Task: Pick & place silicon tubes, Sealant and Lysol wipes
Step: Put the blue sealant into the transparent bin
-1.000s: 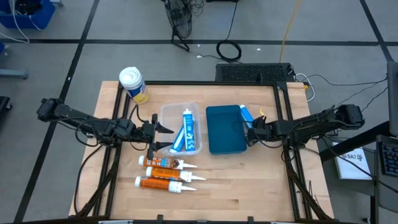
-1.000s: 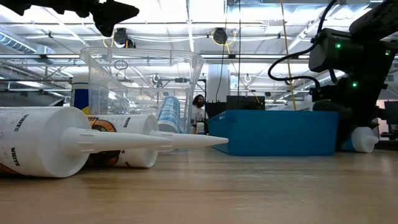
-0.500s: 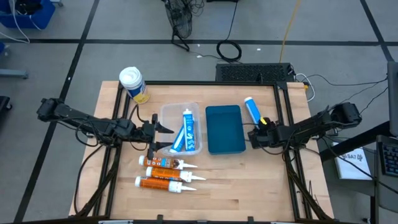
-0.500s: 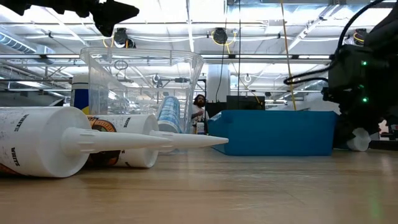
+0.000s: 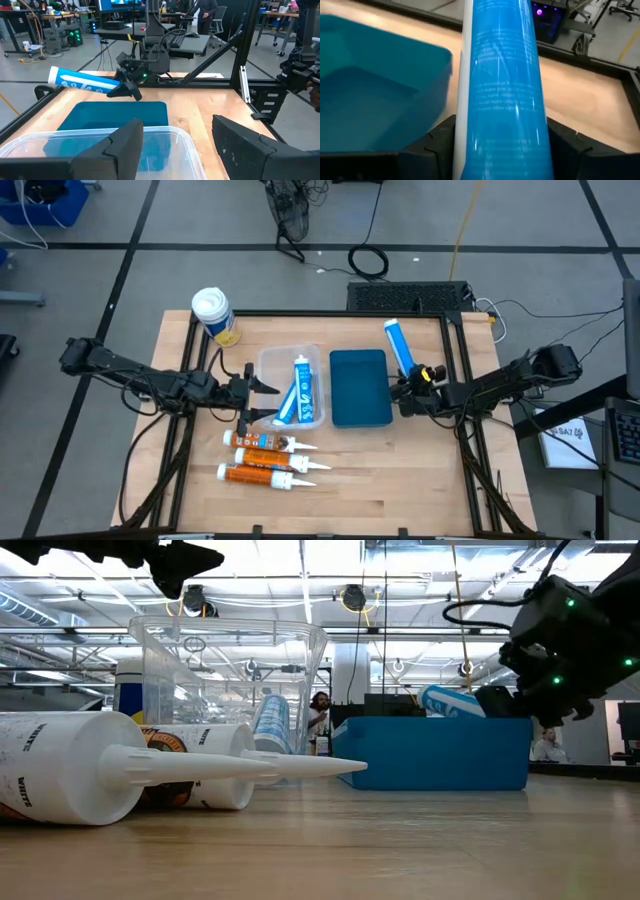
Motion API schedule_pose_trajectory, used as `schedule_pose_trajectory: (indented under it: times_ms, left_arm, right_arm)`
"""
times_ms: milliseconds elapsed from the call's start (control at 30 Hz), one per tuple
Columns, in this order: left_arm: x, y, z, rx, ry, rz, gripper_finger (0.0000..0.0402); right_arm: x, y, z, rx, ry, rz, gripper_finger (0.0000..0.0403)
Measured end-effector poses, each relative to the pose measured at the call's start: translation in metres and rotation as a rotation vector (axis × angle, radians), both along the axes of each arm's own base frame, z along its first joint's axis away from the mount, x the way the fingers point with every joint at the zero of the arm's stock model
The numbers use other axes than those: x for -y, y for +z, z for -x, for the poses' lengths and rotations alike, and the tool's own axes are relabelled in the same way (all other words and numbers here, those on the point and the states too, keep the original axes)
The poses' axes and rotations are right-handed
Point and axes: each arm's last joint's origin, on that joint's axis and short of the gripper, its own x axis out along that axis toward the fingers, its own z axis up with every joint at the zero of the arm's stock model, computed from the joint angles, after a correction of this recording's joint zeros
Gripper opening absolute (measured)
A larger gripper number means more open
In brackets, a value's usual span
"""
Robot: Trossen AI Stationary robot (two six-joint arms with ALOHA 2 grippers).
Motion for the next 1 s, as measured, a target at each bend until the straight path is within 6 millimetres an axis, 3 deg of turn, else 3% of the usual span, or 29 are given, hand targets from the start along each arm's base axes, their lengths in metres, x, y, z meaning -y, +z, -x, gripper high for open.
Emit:
schedule_pose_trajectory:
  times_ms: [333, 633, 1000]
  left_arm:
    - [0.0, 0.0, 0.0, 0.0, 0.0, 0.0, 0.0223]
    - [0.0, 0.0, 0.0, 0.0, 0.0, 0.0, 0.0238]
    - [0.0, 0.0, 0.0, 0.0, 0.0, 0.0, 0.0225]
  right_arm:
    - [0.001, 0.001, 0.0, 0.0, -0.014, 0.032, 0.0205]
    - [0.001, 0.001, 0.001, -0.01, -0.011, 0.036, 0.0205]
    - [0.003, -0.013, 0.015, 0.012, -0.046, 0.024, 0.0205]
